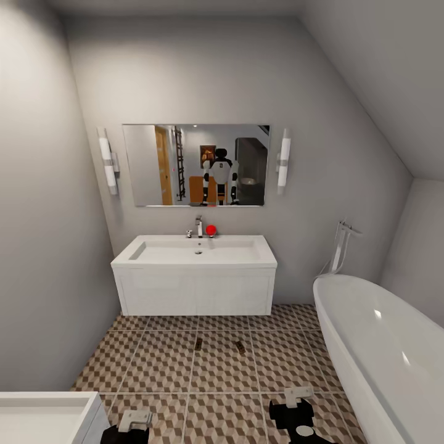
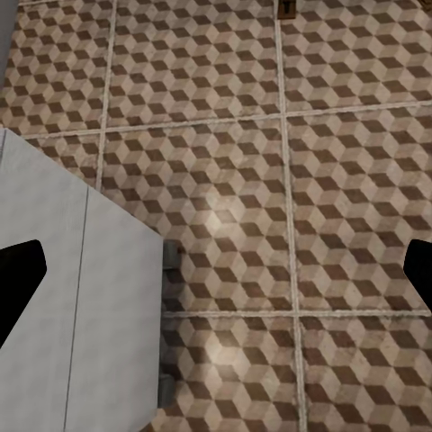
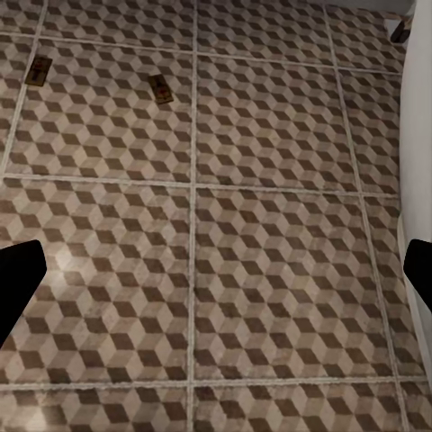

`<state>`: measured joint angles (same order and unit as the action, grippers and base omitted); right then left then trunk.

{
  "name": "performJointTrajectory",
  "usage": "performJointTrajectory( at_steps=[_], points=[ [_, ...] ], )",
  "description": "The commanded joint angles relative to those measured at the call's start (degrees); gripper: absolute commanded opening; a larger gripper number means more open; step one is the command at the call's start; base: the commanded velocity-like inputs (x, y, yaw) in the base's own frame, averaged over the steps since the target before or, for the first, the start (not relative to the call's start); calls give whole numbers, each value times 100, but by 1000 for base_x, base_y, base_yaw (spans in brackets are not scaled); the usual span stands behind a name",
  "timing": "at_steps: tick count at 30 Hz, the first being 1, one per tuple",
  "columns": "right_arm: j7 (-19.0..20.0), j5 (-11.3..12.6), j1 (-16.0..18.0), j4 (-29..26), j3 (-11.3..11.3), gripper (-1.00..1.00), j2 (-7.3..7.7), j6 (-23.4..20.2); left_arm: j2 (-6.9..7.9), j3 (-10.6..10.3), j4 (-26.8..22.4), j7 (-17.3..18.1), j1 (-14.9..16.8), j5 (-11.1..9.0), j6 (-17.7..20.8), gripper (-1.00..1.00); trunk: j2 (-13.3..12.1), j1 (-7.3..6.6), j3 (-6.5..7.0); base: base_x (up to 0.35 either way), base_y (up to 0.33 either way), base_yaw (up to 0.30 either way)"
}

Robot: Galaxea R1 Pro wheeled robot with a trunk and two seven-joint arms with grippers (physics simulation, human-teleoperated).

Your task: Take the four mousetraps from the cabinet in the bathroom and place them on the bathroom floor. Make sure all four end up on the same floor surface, and ensure that at least two of them are either under or directly next to the same bathroom sink.

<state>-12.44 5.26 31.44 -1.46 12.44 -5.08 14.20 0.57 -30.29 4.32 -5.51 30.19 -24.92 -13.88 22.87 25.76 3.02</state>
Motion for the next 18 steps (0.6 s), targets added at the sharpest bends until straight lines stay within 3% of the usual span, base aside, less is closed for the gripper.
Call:
performJointTrajectory(
  at_steps=[1,18],
  points=[
    [-14,55,2,7,48,100,-2,21,-4,-48,17,-2,4,-39,-27,100,4,2,-3,0,0,0],
    [-19,52,2,10,48,100,-11,22,-12,-55,18,5,-2,-39,-27,100,4,2,-3,0,0,0]
  ],
)
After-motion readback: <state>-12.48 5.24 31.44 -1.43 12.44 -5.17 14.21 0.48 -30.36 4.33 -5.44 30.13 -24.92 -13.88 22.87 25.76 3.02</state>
